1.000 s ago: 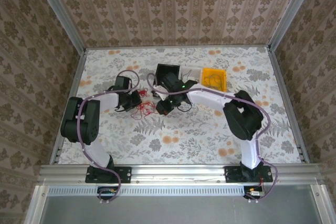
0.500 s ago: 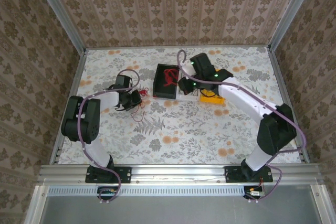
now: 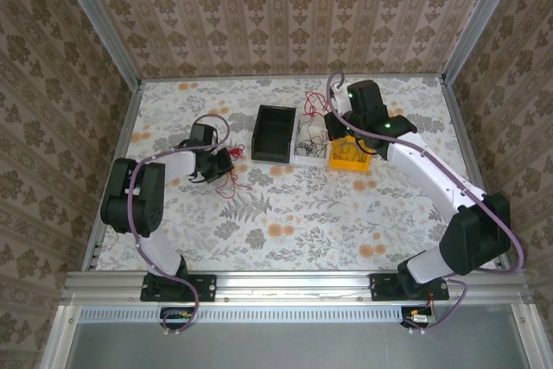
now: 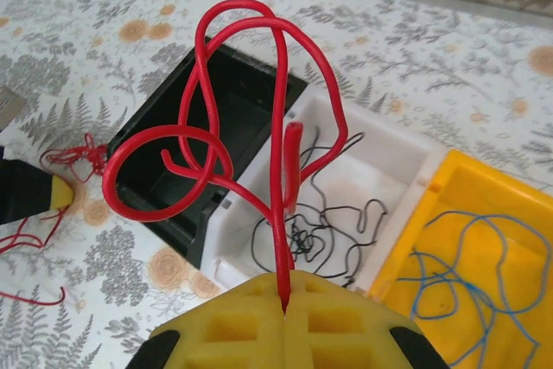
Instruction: Untangle the cables
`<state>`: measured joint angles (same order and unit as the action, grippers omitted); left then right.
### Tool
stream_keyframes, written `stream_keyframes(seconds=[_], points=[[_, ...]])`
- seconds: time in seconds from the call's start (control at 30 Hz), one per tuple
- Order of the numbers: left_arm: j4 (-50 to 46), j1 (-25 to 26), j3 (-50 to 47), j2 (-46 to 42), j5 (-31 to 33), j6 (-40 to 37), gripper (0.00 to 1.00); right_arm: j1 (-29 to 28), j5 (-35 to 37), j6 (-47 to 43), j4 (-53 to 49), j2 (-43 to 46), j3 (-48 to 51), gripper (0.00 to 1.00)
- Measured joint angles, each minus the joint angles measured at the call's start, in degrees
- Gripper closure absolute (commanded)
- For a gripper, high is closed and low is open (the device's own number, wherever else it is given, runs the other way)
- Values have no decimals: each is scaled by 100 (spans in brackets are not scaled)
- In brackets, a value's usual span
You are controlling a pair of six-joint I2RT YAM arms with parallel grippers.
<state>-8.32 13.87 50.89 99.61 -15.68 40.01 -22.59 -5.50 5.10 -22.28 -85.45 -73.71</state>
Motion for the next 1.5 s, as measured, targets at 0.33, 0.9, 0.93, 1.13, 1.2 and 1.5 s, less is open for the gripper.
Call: stream_keyframes(seconds=[0.33, 0.9, 0.93, 1.13, 1.2, 1.5], points=[[442, -11, -321, -175, -81, -4, 100, -704, -229, 214, 22, -1858, -1115, 93], [634, -2, -509, -273, -186, 4, 100, -1340, -831, 160, -15, -2516, -1574, 55], [669, -2, -527, -273, -197, 31, 100, -1523, -973, 105, -17, -2516, -1508, 54], [1091, 7, -686, -273, -271, 468, 100, -2358, -1563, -68, -24, -2653, -1410, 52], [1211, 31, -739, -273, -278, 629, 100, -2444, -1668, -116, -92, -2839, -1534, 52], [1467, 107, -754, -273, -278, 981, 100, -2341, -1775, -264, -372, -3856, -2269, 53]])
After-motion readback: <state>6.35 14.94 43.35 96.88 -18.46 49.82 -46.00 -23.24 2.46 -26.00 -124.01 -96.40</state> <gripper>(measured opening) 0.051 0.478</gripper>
